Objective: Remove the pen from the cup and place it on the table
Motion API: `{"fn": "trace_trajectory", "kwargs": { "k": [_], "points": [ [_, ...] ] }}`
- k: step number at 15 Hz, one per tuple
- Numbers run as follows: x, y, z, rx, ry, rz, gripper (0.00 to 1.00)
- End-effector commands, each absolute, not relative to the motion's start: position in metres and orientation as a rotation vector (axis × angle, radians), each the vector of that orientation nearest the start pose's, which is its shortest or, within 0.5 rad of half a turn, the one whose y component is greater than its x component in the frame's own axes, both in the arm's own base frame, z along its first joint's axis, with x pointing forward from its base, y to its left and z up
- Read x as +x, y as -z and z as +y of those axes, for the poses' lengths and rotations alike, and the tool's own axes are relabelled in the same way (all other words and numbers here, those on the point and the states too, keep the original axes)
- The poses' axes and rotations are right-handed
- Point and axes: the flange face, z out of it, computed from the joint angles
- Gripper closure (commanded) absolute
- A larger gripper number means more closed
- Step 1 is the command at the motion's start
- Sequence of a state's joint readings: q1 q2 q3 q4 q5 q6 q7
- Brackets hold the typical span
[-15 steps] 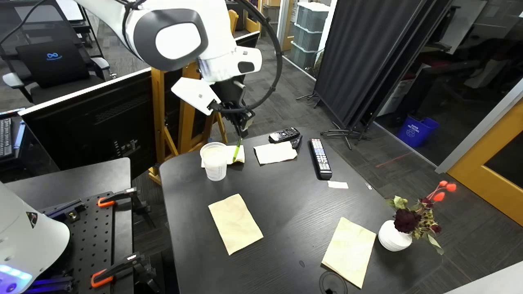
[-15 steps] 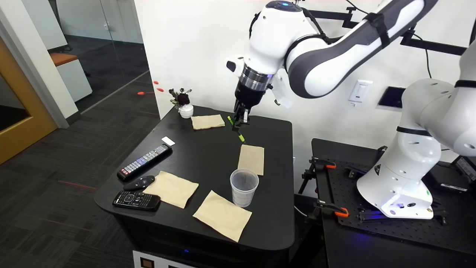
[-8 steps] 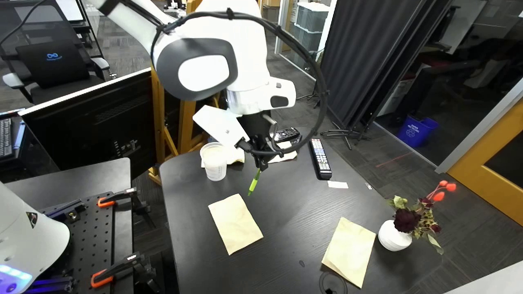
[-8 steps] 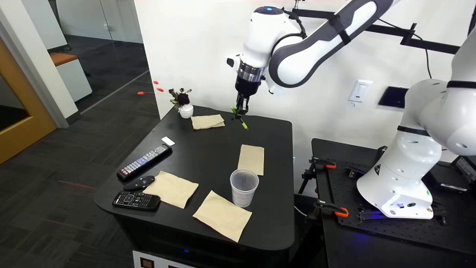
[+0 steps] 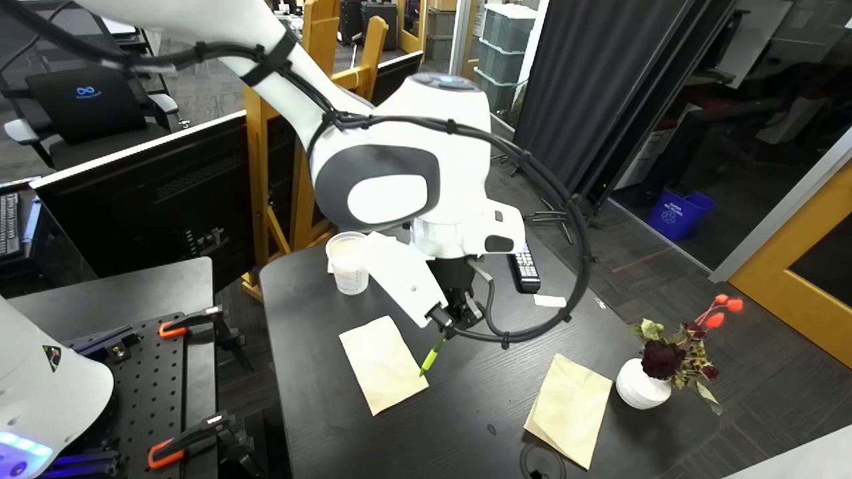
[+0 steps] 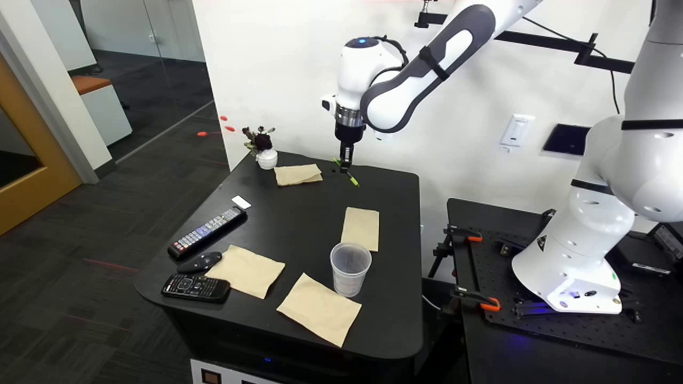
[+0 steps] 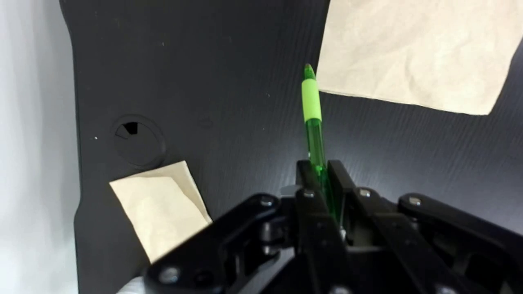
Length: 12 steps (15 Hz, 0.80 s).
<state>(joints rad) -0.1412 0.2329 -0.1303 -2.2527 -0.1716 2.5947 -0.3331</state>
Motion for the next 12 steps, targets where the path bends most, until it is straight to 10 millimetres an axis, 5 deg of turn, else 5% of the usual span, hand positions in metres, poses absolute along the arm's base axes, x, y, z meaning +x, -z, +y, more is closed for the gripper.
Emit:
{"fn": "trace_trajectory", "kwargs": {
  "k": [1,6,12],
  "points": [
    [0.540,-0.253,-0.181,-3.288,-0.037,-0.281,0.97],
    [0.533,-0.224,-0.215,-3.265,-0.291,-0.183,0.97],
    [0.529,-0.189,-0.225,-3.242,-0.459,-0.160,0.97]
  ]
}}
